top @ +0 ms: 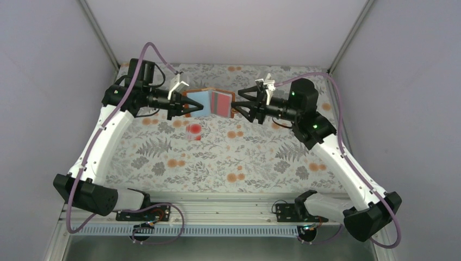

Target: Take the credit cards out of the card holder

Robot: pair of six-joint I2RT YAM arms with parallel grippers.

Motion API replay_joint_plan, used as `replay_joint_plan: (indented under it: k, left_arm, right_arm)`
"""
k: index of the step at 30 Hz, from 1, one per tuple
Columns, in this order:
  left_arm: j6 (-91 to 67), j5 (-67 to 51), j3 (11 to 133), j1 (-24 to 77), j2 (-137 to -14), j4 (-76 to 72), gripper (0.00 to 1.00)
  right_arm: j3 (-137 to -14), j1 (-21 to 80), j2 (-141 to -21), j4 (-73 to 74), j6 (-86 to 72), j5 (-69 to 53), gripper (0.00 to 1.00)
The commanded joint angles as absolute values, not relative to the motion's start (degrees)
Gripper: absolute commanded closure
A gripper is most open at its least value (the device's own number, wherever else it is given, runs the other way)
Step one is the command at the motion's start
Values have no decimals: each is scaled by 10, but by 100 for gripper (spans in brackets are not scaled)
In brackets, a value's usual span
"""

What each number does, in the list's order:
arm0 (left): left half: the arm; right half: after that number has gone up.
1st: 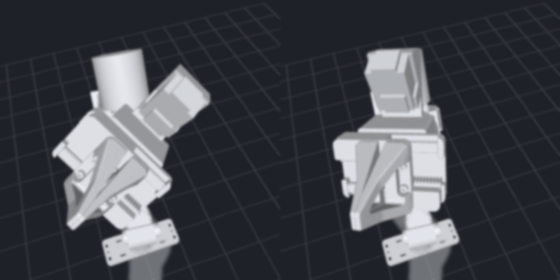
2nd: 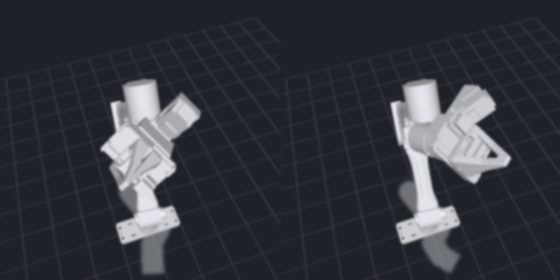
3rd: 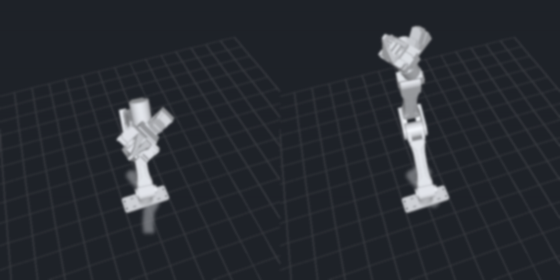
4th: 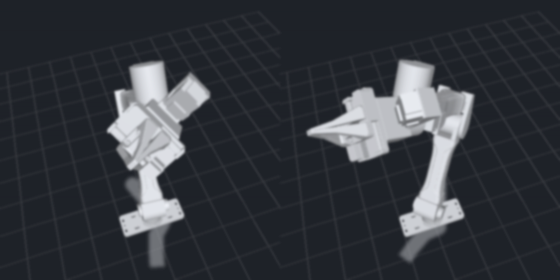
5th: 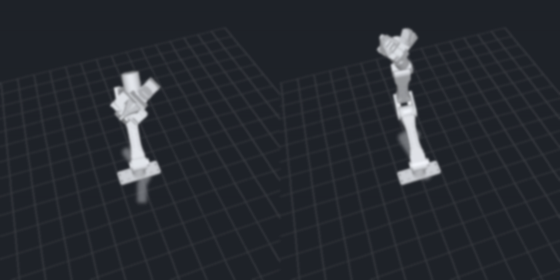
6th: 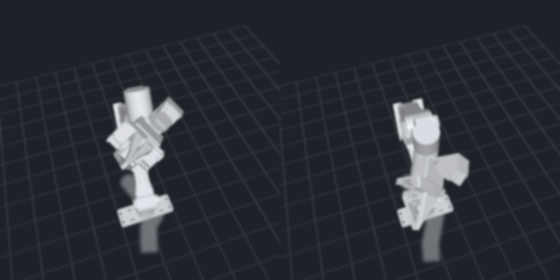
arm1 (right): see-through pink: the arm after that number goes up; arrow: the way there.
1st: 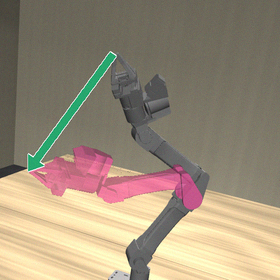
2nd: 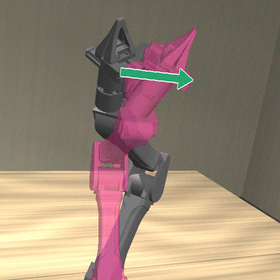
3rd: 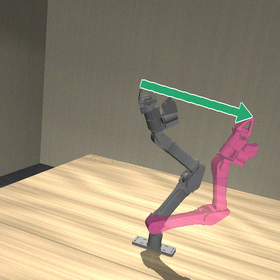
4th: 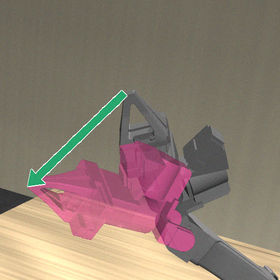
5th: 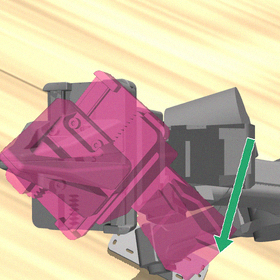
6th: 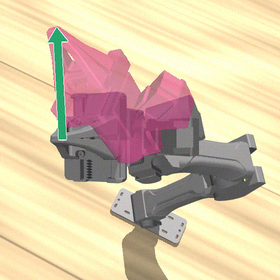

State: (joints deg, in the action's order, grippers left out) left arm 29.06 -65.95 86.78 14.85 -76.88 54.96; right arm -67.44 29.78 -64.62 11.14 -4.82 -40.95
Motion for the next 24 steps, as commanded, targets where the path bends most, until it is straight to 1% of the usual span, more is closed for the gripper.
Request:
replay_joint_plan:
  k: [1, 4, 8, 13, 14, 15, 22, 23, 24]
  left_arm:
    - [294, -665, 876, 151, -763, 539, 98]
    - [295, -668, 876, 152, -763, 539, 98]
    - [300, -669, 876, 154, -763, 542, 98]
    - [303, -670, 874, 158, -765, 544, 98]
    - [304, -670, 875, 158, -765, 544, 98]
    - [304, -671, 875, 158, -765, 544, 98]
    - [302, -670, 869, 163, -766, 538, 98]
    - [298, -667, 867, 163, -767, 535, 98]
    - [295, -664, 865, 163, -768, 532, 98]
  right_arm:
    - [-674, 306, -643, 90, -49, -395, 42]
    - [-682, 310, -656, 91, -50, -396, 43]
    - [-686, 316, -664, 88, -52, -385, 50]
    - [-685, 329, -674, 76, -57, -377, 49]
    - [-685, 332, -676, 75, -56, -371, 50]
    - [-685, 336, -678, 73, -55, -365, 53]
    - [-706, 356, -705, 61, -46, -400, 88]
    - [-713, 362, -710, 64, -43, -404, 91]
    - [-718, 370, -716, 67, -42, -409, 92]
